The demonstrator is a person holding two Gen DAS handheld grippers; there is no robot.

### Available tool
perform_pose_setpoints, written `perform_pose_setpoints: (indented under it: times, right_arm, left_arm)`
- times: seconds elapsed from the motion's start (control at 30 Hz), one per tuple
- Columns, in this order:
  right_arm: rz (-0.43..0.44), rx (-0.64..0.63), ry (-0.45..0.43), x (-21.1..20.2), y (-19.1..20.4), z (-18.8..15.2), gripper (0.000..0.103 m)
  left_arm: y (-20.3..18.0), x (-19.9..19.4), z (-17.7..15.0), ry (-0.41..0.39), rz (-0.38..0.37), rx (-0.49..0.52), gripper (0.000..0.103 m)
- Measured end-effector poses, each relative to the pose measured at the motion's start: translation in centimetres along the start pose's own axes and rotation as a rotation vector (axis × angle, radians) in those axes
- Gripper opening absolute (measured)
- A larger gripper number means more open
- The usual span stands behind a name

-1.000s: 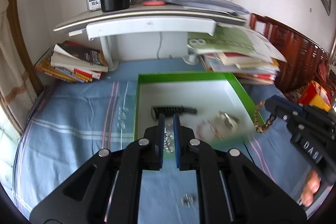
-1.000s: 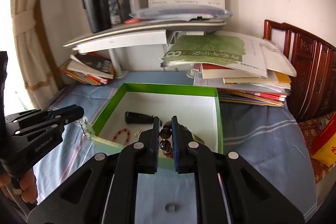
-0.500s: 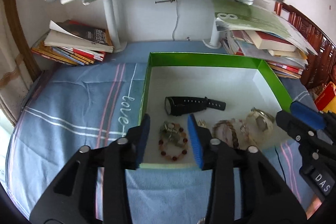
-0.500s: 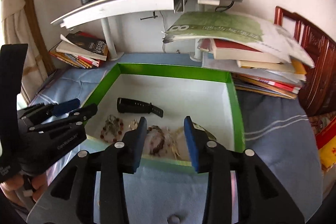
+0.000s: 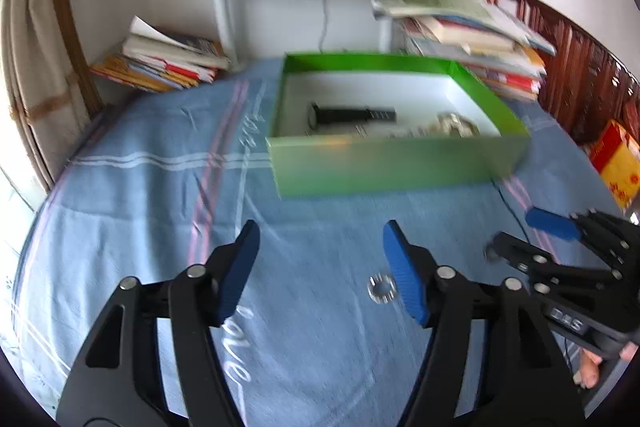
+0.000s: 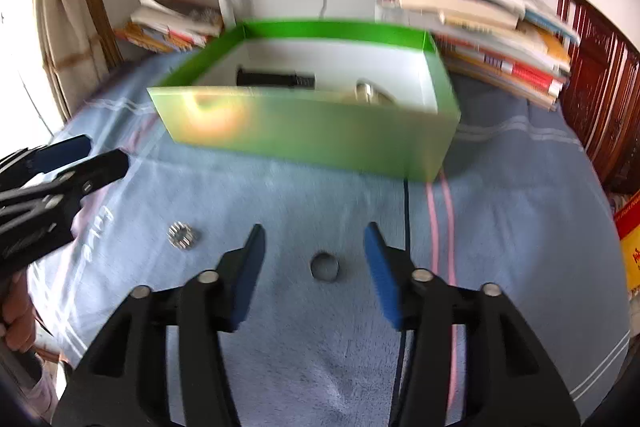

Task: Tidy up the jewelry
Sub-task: 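Move the left gripper to the silver ring while the right approaches the black ring, then grasp the silver ring with the left gripper while the right grasps the black ring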

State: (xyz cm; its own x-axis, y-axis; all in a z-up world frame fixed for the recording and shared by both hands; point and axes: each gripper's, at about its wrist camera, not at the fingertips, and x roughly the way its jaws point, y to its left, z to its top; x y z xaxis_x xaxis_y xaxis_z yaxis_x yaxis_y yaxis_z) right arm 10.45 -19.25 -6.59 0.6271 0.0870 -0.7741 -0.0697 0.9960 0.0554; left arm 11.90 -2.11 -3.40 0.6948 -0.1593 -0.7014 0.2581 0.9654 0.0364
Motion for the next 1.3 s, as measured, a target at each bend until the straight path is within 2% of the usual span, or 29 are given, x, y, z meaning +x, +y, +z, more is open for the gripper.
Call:
perform_pose_setpoints:
  times: [0.27, 0.47, 0.53, 0.6, 0.67, 0.73, 0.77, 0.8, 0.83, 0.9, 1.03, 1.13, 1.2, 1.3]
  right_arm:
    - [-0.028, -0.026, 0.046, 2.0, 0.6, -1.5, 0.057]
    - [-0.024, -0.026, 0.035, 2.0, 0.4, -1.6, 0.056]
    - [-0.019, -0.031, 0.032, 1.9, 0.5, -1.5, 0.053]
    - [-0.013, -0.035, 0.031, 1.8, 0.6, -1.5, 0.042]
    - [-0.010, -0.036, 0.031, 1.8, 0.7, -1.5, 0.038]
    - [-0.010, -0.035, 0.029, 1.7, 0.7, -1.5, 0.028]
    - [-0.009, -0.035, 0.029, 1.7, 0.7, -1.5, 0.018]
    - [-0.005, -0.032, 0.034, 1.6, 0.6, -1.5, 0.018]
    - [-0.003, -0.029, 0.035, 1.6, 0.6, -1.5, 0.018]
    - [-0.004, -0.028, 0.034, 1.6, 0.6, -1.5, 0.018]
    - [-0.004, -0.010, 0.015, 0.8, 0.1, -1.1, 0.018]
    - [-0.001, 0.001, -0.034, -1.1, -0.4, 0.3, 0.018]
    - [0.001, 0.009, -0.079, -2.6, -0.7, 2.0, 0.018]
    - [-0.002, 0.024, -0.154, -4.5, -1.2, 5.5, 0.018]
  left_arm:
    - [-2.1, 2.4, -3.4, 0.083, -0.066, 0.034, 0.067]
    - [-3.3, 3.7, -3.8, 0.104, -0.036, 0.069, 0.067]
    - [-3.3, 3.8, -3.8, 0.109, -0.043, 0.065, 0.061]
    - [-3.2, 4.1, -3.9, 0.120, -0.046, 0.061, 0.049]
    - [-3.0, 4.6, -3.9, 0.141, -0.058, 0.051, 0.040]
    - [-2.9, 4.7, -3.9, 0.129, -0.062, 0.049, 0.036]
    - [-2.9, 4.7, -3.9, 0.127, -0.063, 0.052, 0.033]
    - [-2.9, 4.7, -3.9, 0.126, -0.067, 0.054, 0.024]
    - [-2.9, 4.7, -3.9, 0.128, -0.071, 0.055, 0.020]
    - [-3.0, 4.7, -3.8, 0.131, -0.068, 0.058, 0.020]
    - [-2.8, 4.4, -3.5, 0.130, -0.059, 0.039, 0.020]
    - [-2.3, 3.4, -2.5, 0.097, -0.059, 0.036, 0.020]
    - [-2.1, 2.7, -1.3, 0.072, -0.058, 0.038, 0.020]
    - [-1.8, 1.3, 2.5, 0.013, -0.051, 0.039, 0.020]
